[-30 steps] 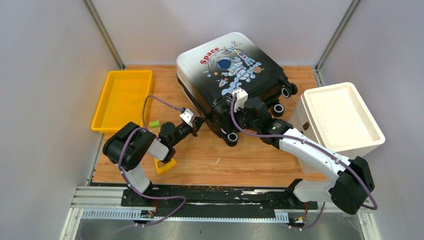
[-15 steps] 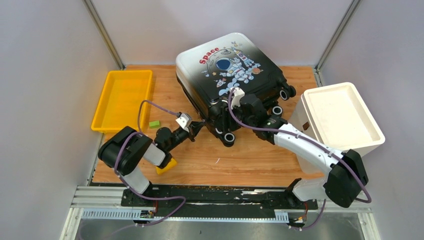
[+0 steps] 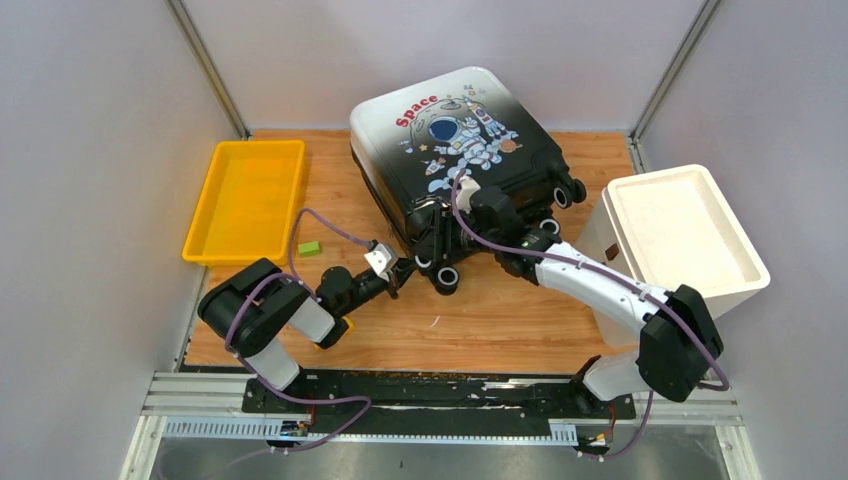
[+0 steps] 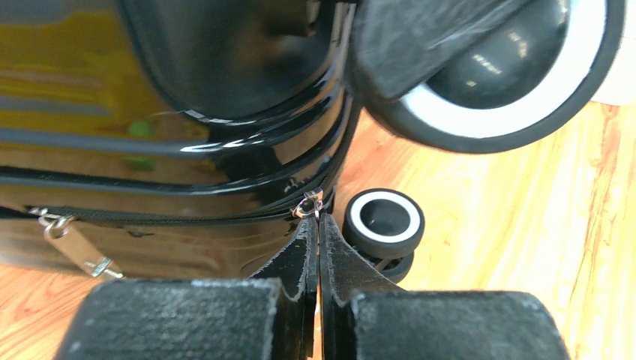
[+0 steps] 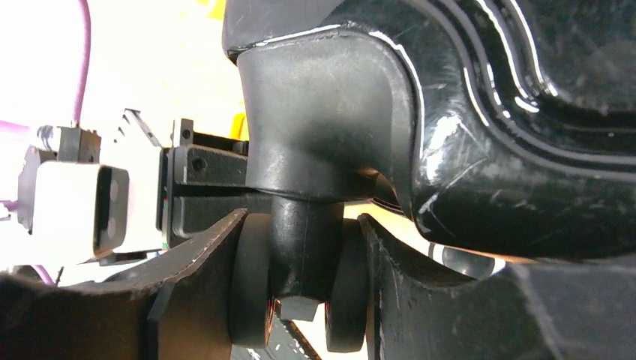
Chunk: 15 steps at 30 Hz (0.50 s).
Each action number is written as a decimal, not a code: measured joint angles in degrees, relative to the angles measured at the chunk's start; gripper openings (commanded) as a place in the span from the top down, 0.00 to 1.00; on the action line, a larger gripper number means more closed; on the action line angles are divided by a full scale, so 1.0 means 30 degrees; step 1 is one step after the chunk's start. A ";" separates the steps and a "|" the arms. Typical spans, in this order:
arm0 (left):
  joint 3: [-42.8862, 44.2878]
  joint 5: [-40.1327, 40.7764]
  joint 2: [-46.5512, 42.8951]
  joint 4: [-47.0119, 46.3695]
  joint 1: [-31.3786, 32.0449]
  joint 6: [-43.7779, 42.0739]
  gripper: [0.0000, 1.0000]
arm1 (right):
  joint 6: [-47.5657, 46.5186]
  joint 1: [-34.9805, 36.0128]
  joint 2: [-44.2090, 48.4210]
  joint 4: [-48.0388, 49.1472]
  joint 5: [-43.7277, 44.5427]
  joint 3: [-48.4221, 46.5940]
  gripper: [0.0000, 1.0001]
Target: Open, take out, and arrange the luggage
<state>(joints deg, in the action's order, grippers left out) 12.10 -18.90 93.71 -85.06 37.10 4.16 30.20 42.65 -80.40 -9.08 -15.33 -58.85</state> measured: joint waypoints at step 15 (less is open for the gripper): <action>0.0036 0.2754 0.0102 -0.0051 0.2266 -0.1064 0.45 | 0.3606 0.1333 -0.1807 0.2361 0.1282 -0.0554 0.63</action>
<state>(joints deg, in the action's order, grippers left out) 12.21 -10.63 94.02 -85.21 43.90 0.97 41.01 46.65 -85.82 -2.00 -11.49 -60.51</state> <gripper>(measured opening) 0.270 0.518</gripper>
